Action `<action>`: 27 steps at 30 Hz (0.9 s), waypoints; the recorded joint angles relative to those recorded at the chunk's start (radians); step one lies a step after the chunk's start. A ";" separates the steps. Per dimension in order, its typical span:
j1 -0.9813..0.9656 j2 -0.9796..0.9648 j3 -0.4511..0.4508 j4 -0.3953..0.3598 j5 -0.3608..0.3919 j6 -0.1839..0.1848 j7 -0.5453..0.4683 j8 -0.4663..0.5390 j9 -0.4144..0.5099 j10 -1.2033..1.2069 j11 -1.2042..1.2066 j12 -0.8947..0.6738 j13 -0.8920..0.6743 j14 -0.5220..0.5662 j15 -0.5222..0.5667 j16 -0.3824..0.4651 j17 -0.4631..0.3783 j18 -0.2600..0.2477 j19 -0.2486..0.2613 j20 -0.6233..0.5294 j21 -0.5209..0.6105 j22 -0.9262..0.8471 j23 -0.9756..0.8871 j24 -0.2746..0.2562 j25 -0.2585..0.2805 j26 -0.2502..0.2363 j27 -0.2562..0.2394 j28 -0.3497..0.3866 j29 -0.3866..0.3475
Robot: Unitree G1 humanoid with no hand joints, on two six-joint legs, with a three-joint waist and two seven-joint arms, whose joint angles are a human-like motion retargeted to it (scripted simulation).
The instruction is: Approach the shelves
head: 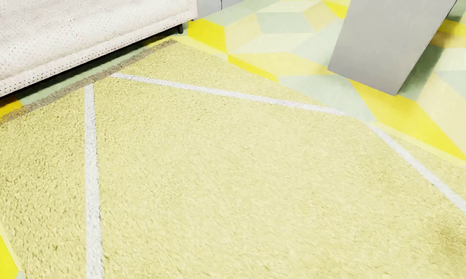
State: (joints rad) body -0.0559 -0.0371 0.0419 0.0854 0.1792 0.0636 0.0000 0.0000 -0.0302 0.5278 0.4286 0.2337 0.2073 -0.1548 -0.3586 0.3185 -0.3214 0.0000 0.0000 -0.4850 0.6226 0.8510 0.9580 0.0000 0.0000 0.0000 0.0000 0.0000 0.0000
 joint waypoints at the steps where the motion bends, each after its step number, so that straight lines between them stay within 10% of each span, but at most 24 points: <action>1: 0.004 -0.004 0.004 -0.003 -0.002 0.002 0.000 0.000 0.002 -0.003 -0.002 -0.014 -0.004 -0.002 0.014 -0.005 -0.006 0.000 0.000 0.011 -0.006 -0.022 -0.017 0.000 0.000 0.000 0.000 0.000 0.000; 10: 0.001 -0.047 -0.007 -0.004 0.023 0.009 0.000 0.000 0.014 0.002 0.010 -0.028 -0.035 -0.075 0.130 -0.015 0.018 0.000 0.000 0.019 -0.001 -0.020 -0.097 0.000 0.000 0.000 0.000 0.000 0.000; 15: -0.244 0.067 0.066 0.003 0.022 0.010 0.000 0.000 0.083 0.415 0.002 0.031 -0.041 -0.129 0.044 -0.010 -0.042 0.000 0.000 0.011 0.049 0.008 -0.163 0.000 0.000 0.000 0.000 0.000 0.000; 23: -0.515 0.332 0.200 0.017 -0.023 -0.029 0.000 0.000 0.132 0.143 -0.038 0.091 -0.162 0.038 -0.169 0.013 -0.023 0.000 0.000 0.018 0.005 0.140 -0.111 0.000 0.000 0.000 0.000 0.000 0.000; 27: -0.551 0.388 0.289 -0.002 -0.091 -0.072 0.000 0.000 0.105 0.333 0.022 0.104 -0.126 -0.037 -0.002 0.030 -0.014 0.000 0.000 0.003 0.078 0.147 -0.059 0.000 0.000 0.000 0.000 0.000 0.000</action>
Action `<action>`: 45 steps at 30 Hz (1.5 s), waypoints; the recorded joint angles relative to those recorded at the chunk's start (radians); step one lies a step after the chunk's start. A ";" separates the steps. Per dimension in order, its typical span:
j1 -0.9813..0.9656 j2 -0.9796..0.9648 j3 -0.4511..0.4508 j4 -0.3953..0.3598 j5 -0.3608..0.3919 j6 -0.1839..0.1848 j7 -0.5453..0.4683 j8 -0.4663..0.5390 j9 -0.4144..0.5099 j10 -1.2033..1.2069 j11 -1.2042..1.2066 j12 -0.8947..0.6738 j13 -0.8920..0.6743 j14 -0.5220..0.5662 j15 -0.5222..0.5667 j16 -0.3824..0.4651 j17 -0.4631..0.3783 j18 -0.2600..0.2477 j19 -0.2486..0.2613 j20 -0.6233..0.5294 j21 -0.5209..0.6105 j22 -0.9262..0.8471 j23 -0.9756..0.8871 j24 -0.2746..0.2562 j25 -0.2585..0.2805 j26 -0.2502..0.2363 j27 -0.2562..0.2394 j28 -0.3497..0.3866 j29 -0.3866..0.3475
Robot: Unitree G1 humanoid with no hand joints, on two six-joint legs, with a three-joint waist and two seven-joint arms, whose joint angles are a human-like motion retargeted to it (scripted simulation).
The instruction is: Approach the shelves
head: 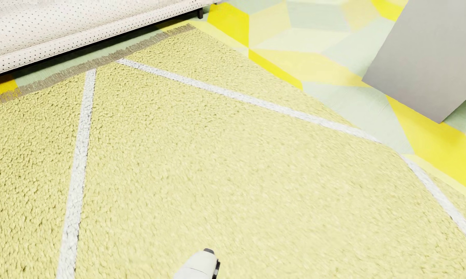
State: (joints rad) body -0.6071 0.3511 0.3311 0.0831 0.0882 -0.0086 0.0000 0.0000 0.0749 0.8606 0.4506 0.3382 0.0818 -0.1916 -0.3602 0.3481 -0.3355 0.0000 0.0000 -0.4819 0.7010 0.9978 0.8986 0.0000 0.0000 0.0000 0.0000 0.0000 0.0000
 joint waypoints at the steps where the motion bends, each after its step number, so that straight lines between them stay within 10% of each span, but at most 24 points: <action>1: 0.030 -0.018 -0.003 -0.017 -0.015 -0.001 0.000 0.000 -0.006 0.035 0.085 -0.020 0.035 -0.037 0.169 -0.011 -0.003 0.000 0.000 -0.024 -0.003 0.032 -0.006 0.000 0.000 0.000 0.000 0.000 0.000; 3: 0.142 -0.201 -0.030 -0.046 -0.048 0.006 0.000 0.000 0.006 0.038 0.480 -0.030 0.070 -0.116 0.466 -0.015 0.003 0.000 0.000 0.001 0.021 0.015 0.015 0.000 0.000 0.000 0.000 0.000 0.000; 6: 0.376 -0.519 -0.207 -0.074 -0.017 0.041 0.000 0.000 0.032 -0.078 0.901 -0.063 0.129 -0.166 0.424 -0.021 -0.005 0.000 0.000 -0.007 0.008 -0.060 0.017 0.000 0.000 0.000 0.000 0.000 0.000; 10: 0.711 -0.766 -0.424 -0.063 0.023 0.079 0.000 0.000 0.049 -0.323 0.290 -0.123 0.205 -0.144 0.615 0.006 -0.030 0.000 0.000 0.008 -0.031 -0.188 -0.030 0.000 0.000 0.000 0.000 0.000 0.000; 13: 0.865 -0.848 -0.490 -0.053 0.016 0.079 0.000 0.000 0.015 -0.373 -0.011 -0.186 0.232 -0.202 0.072 0.038 -0.026 0.000 0.000 0.025 -0.033 -0.242 -0.018 0.000 0.000 0.000 0.000 0.000 0.000; 14: 0.897 -0.857 -0.529 -0.053 0.010 0.080 0.000 0.000 0.024 -0.363 -0.019 -0.195 0.236 -0.211 0.120 0.037 -0.031 0.000 0.000 0.045 -0.014 -0.237 -0.021 0.000 0.000 0.000 0.000 0.000 0.000; 16: 0.918 -0.946 -0.555 -0.014 0.036 0.119 0.000 0.000 0.006 -0.291 0.124 -0.178 0.242 -0.082 0.593 0.014 -0.029 0.000 0.000 0.087 -0.006 -0.212 -0.005 0.000 0.000 0.000 0.000 0.000 0.000; 18: 0.819 -0.882 -0.500 0.031 0.099 0.144 0.000 0.000 0.004 0.037 0.234 -0.138 0.220 0.309 0.636 -0.011 -0.025 0.000 0.000 0.068 0.019 -0.150 0.040 0.000 0.000 0.000 0.000 0.000 0.000; 19: 0.688 -0.836 -0.469 0.059 0.135 0.154 0.000 0.000 -0.002 0.272 0.240 -0.129 0.216 0.325 0.602 -0.005 -0.027 0.000 0.000 0.025 -0.001 -0.136 0.016 0.000 0.000 0.000 0.000 0.000 0.000; 22: 0.411 -0.529 -0.304 0.043 0.140 0.111 0.000 0.000 0.039 0.516 0.122 -0.099 0.134 -0.025 0.386 -0.007 -0.021 0.000 0.000 -0.008 -0.056 -0.127 -0.001 0.000 0.000 0.000 0.000 0.000 0.000; 28: 0.166 -0.098 -0.094 0.050 0.074 0.056 0.000 0.000 -0.008 -0.358 -0.051 -0.016 -0.031 0.119 -0.027 0.005 -0.080 0.000 0.000 0.007 -0.161 -0.100 -0.144 0.000 0.000 0.000 0.000 0.000 0.000; 31: 0.151 0.018 -0.041 0.014 0.020 0.038 0.000 0.000 -0.009 -0.236 0.041 -0.010 -0.007 0.092 0.118 0.006 -0.082 0.000 0.000 -0.022 -0.201 -0.040 -0.186 0.000 0.000 0.000 0.000 0.000 0.000; 33: 0.159 -0.083 -0.043 -0.044 -0.049 -0.006 0.000 0.000 -0.029 -0.067 0.386 0.000 0.056 0.089 0.441 -0.008 -0.024 0.000 0.000 -0.001 -0.238 0.019 -0.119 0.000 0.000 0.000 0.000 0.000 0.000; 36: 0.394 -0.443 -0.165 -0.076 -0.053 0.000 0.000 0.000 0.005 -0.138 0.950 -0.032 0.079 -0.012 0.452 -0.007 -0.004 0.000 0.000 -0.015 -0.102 0.002 -0.069 0.000 0.000 0.000 0.000 0.000 0.000; 40: 0.696 -0.705 -0.360 -0.062 -0.013 0.053 0.000 0.000 0.030 -0.327 0.260 -0.104 0.166 -0.045 0.718 0.024 -0.007 0.000 0.000 0.007 -0.068 -0.156 0.015 0.000 0.000 0.000 0.000 0.000 0.000; 42: 0.786 -0.744 -0.400 -0.046 -0.002 0.063 0.000 0.000 0.012 -0.342 0.020 -0.129 0.196 -0.092 0.239 0.046 -0.018 0.000 0.000 0.068 -0.036 -0.239 0.042 0.000 0.000 0.000 0.000 0.000 0.000; 43: 0.822 -0.770 -0.414 -0.043 0.004 0.071 0.000 0.000 0.009 -0.330 0.013 -0.128 0.214 -0.107 0.216 0.052 -0.036 0.000 0.000 0.092 -0.004 -0.255 0.020 0.000 0.000 0.000 0.000 0.000 0.000; 45: 0.872 -0.776 -0.424 -0.024 0.044 0.094 0.000 0.000 -0.002 -0.231 0.100 -0.088 0.254 0.006 0.485 0.044 -0.044 0.000 0.000 0.160 -0.005 -0.262 0.023 0.000 0.000 0.000 0.000 0.000 0.000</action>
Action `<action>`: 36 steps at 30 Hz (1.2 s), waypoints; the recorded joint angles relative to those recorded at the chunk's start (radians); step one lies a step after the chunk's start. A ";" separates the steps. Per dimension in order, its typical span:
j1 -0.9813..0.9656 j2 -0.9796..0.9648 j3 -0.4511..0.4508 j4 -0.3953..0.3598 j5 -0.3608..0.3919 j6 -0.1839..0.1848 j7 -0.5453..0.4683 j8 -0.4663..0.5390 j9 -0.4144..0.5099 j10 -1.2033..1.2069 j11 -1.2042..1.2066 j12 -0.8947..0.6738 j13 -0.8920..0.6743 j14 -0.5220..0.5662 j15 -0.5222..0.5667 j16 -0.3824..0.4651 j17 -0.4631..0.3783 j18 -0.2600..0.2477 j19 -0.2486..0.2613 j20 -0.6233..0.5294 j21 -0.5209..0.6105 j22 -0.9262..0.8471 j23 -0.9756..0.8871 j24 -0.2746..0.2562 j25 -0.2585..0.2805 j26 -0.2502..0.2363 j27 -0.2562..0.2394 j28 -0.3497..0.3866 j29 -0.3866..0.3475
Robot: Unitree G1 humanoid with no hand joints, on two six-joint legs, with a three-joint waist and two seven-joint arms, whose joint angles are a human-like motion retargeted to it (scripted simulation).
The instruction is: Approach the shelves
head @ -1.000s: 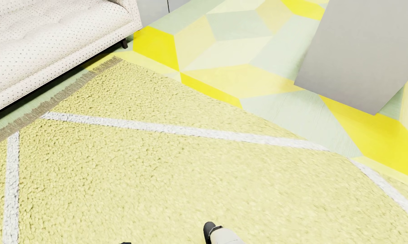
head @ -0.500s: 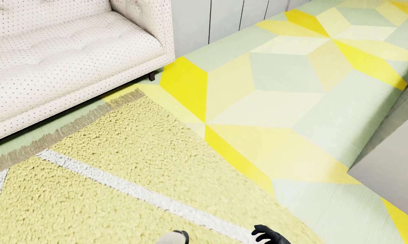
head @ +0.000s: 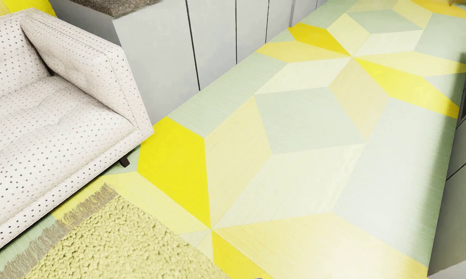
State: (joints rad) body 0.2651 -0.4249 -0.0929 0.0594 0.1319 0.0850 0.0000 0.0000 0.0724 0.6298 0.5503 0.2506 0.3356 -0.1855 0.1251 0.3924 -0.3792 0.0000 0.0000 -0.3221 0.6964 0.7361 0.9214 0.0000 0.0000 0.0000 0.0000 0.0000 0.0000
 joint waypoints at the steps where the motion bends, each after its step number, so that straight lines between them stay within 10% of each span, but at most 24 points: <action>1: -0.081 0.008 0.017 0.046 0.046 0.024 0.000 0.000 -0.014 0.211 0.052 0.013 0.009 0.175 0.079 -0.013 0.003 0.000 0.000 -0.004 0.007 0.040 0.013 0.000 0.000 0.000 0.000 0.000 0.000; 2: -0.185 0.049 0.057 0.056 0.074 0.026 0.000 0.000 -0.015 0.459 0.099 0.026 0.005 0.252 0.065 -0.015 0.004 0.000 0.000 -0.021 0.019 0.082 0.033 0.000 0.000 0.000 0.000 0.000 0.000; 4: -0.391 0.245 0.108 0.078 0.099 0.053 0.000 0.000 0.031 0.703 0.041 0.023 -0.018 0.018 -0.072 -0.027 -0.005 0.000 0.000 -0.070 0.011 0.134 0.004 0.000 0.000 0.000 0.000 0.000 0.000; 9: -0.655 0.594 0.328 0.044 0.047 -0.030 0.000 0.000 0.015 -0.063 -0.114 0.108 -0.150 0.024 -0.413 -0.012 -0.025 0.000 0.000 -0.090 -0.091 0.157 -0.069 0.000 0.000 0.000 0.000 0.000 0.000; 12: -0.736 0.730 0.424 0.081 0.019 -0.081 0.000 0.000 -0.007 -0.024 -0.060 0.153 -0.170 0.109 -0.504 0.007 -0.036 0.000 0.000 -0.087 -0.137 0.181 -0.129 0.000 0.000 0.000 0.000 0.000 0.000; 16: -0.644 0.473 0.370 0.034 -0.053 -0.161 0.000 0.000 0.012 0.214 0.647 0.122 -0.171 0.032 0.090 -0.020 0.014 0.000 0.000 -0.084 -0.099 0.283 -0.092 0.000 0.000 0.000 0.000 0.000 0.000; 21: -0.198 -0.006 0.100 0.120 -0.050 -0.062 0.000 0.000 0.015 -0.029 0.314 0.127 -0.072 -0.101 0.164 -0.031 0.042 0.000 0.000 -0.121 -0.042 0.100 -0.024 0.000 0.000 0.000 0.000 0.000 0.000; 25: 0.034 -0.172 -0.145 0.124 -0.166 -0.052 0.000 0.000 0.008 -0.069 -0.069 0.056 0.033 -0.167 -0.375 0.034 -0.002 0.000 0.000 -0.133 -0.041 0.007 0.022 0.000 0.000 0.000 0.000 0.000 0.000; 26: 0.081 -0.209 -0.185 0.143 -0.192 -0.035 0.000 0.000 0.000 -0.068 -0.047 0.040 0.066 -0.119 -0.201 0.037 -0.005 0.000 0.000 -0.131 -0.052 0.023 0.058 0.000 0.000 0.000 0.000 0.000 0.000; 28: 0.071 -0.318 -0.161 0.214 -0.109 0.050 0.000 0.000 -0.023 0.039 0.155 0.044 0.080 0.165 0.187 0.013 -0.007 0.000 0.000 -0.081 0.021 0.056 0.127 0.000 0.000 0.000 0.000 0.000 0.000; 30: -0.092 -0.250 -0.096 0.180 -0.020 0.057 0.000 0.000 -0.022 0.368 0.252 0.054 0.051 0.365 0.100 0.000 -0.011 0.000 0.000 -0.104 0.049 0.125 0.134 0.000 0.000 0.000 0.000 0.000 0.000; 33: -0.376 0.080 0.037 0.120 0.119 0.043 0.000 0.000 0.031 0.735 0.140 0.063 -0.024 0.007 -0.036 -0.012 0.002 0.000 0.000 -0.155 -0.010 0.152 0.059 0.000 0.000 0.000 0.000 0.000 0.000; 36: -0.602 0.435 0.223 0.042 0.072 -0.025 0.000 0.000 0.055 0.465 -0.039 0.098 -0.100 -0.076 -0.250 -0.016 -0.014 0.000 0.000 -0.170 -0.139 0.141 -0.145 0.000 0.000 0.000 0.000 0.000 0.000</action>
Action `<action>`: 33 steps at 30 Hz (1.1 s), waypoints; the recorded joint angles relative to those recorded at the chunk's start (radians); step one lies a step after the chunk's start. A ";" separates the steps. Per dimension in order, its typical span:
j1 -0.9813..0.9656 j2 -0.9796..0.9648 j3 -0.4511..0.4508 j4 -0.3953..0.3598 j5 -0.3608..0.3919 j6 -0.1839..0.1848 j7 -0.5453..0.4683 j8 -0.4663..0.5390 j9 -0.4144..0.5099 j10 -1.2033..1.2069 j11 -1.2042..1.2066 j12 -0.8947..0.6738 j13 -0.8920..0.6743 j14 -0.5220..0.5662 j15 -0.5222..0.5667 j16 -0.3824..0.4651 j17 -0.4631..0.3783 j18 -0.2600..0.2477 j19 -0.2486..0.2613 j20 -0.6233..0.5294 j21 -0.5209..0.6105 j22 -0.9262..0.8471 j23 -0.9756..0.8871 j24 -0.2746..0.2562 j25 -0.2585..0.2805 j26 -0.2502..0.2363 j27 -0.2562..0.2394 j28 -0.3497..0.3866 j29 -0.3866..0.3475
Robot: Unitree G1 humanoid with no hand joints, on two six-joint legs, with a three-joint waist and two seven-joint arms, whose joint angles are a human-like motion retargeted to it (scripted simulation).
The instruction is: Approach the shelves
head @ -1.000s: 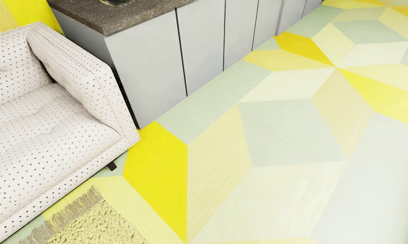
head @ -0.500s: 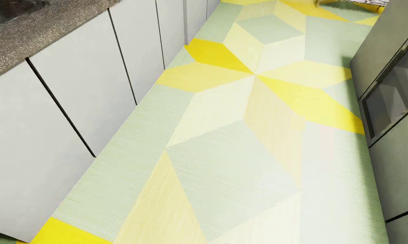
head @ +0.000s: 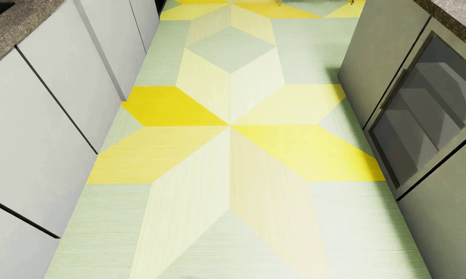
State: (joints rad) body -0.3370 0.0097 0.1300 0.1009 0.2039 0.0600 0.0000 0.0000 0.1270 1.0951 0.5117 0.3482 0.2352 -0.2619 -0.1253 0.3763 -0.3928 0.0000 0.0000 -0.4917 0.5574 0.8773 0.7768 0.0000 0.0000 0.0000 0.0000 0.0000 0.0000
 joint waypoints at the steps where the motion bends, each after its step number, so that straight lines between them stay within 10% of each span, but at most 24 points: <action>1: -0.041 0.101 0.055 0.017 -0.012 -0.008 0.000 0.000 -0.004 -0.173 -0.061 0.015 -0.034 0.016 -0.093 0.002 -0.002 0.000 0.000 0.012 -0.044 -0.009 -0.051 0.000 0.000 0.000 0.000 0.000 0.000; 4: -0.133 0.266 0.142 0.070 -0.064 -0.018 0.000 0.000 -0.047 -0.633 -0.109 0.039 -0.161 0.065 -0.267 0.003 -0.015 0.000 0.000 0.028 -0.087 -0.030 -0.167 0.000 0.000 0.000 0.000 0.000 0.000; 6: -0.179 0.389 0.193 0.080 -0.125 -0.016 0.000 0.000 -0.047 -0.528 -0.081 0.052 -0.158 0.020 -0.264 -0.003 -0.020 0.000 0.000 0.043 -0.138 -0.013 -0.226 0.000 0.000 0.000 0.000 0.000 0.000; 8: -0.255 0.384 0.204 0.018 -0.186 -0.079 0.000 0.000 -0.092 -0.295 0.104 0.046 -0.119 0.143 -0.015 -0.007 0.027 0.000 0.000 0.030 -0.157 0.080 -0.157 0.000 0.000 0.000 0.000 0.000 0.000; 10: -0.150 0.243 0.167 -0.056 -0.206 -0.092 0.000 0.000 -0.076 -0.195 0.513 0.008 -0.082 0.041 0.337 -0.018 0.042 0.000 0.000 0.024 -0.078 0.162 -0.046 0.000 0.000 0.000 0.000 0.000 0.000; 13: 0.143 -0.091 0.021 -0.091 -0.145 -0.044 0.000 0.000 -0.055 -0.352 0.899 -0.035 -0.043 0.008 0.199 -0.028 0.047 0.000 0.000 0.017 0.048 0.103 0.094 0.000 0.000 0.000 0.000 0.000 0.000; 17: 0.472 -0.383 -0.199 -0.059 -0.111 0.016 0.000 0.000 -0.041 -0.538 0.269 -0.105 0.096 0.014 0.497 0.000 0.021 0.000 0.000 0.062 0.109 -0.105 0.173 0.000 0.000 0.000 0.000 0.000 0.000; 20: 0.573 -0.464 -0.294 -0.027 -0.168 0.009 0.000 0.000 -0.087 -0.542 -0.040 -0.181 0.159 -0.026 -0.272 0.028 0.026 0.000 0.000 0.106 0.120 -0.202 0.217 0.000 0.000 0.000 0.000 0.000 0.000; 21: 0.612 -0.503 -0.322 -0.013 -0.183 0.006 0.000 0.000 -0.081 -0.531 -0.055 -0.183 0.171 -0.003 -0.253 0.020 0.036 0.000 0.000 0.142 0.113 -0.209 0.242 0.000 0.000 0.000 0.000 0.000 0.000; 23: 0.617 -0.577 -0.327 0.064 -0.135 0.050 0.000 0.000 -0.105 -0.398 0.038 -0.160 0.191 0.175 0.283 -0.003 0.049 0.000 0.000 0.186 0.114 -0.191 0.277 0.000 0.000 0.000 0.000 0.000 0.000; 24: 0.594 -0.585 -0.276 0.091 -0.067 0.074 0.000 0.000 -0.099 -0.232 0.157 -0.129 0.190 0.347 0.387 -0.020 0.047 0.000 0.000 0.182 0.153 -0.146 0.287 0.000 0.000 0.000 0.000 0.000 0.000; 25: 0.507 -0.538 -0.250 0.106 -0.040 0.090 0.000 0.000 -0.088 -0.037 0.203 -0.113 0.166 0.462 0.372 -0.035 0.046 0.000 0.000 0.181 0.137 -0.104 0.297 0.000 0.000 0.000 0.000 0.000 0.000; 28: 0.192 -0.248 -0.143 0.073 0.031 0.066 0.000 0.000 -0.045 0.364 0.106 -0.100 0.058 0.104 0.220 -0.040 0.052 0.000 0.000 0.055 0.089 0.008 0.256 0.000 0.000 0.000 0.000 0.000 0.000; 33: -0.038 0.175 0.119 0.023 -0.060 -0.018 0.000 0.000 -0.042 -0.357 -0.091 0.033 -0.097 -0.022 -0.125 -0.011 -0.003 0.000 0.000 0.019 -0.065 0.023 -0.061 0.000 0.000 0.000 0.000 0.000 0.000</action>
State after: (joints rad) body -0.3747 0.1845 0.2490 0.1243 0.1442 0.0421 0.0000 0.0000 0.0850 0.7385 0.4203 0.3814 0.1380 -0.2844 -0.2499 0.3649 -0.3962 0.0000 0.0000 -0.4726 0.4920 0.9005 0.7161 0.0000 0.0000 0.0000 0.0000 0.0000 0.0000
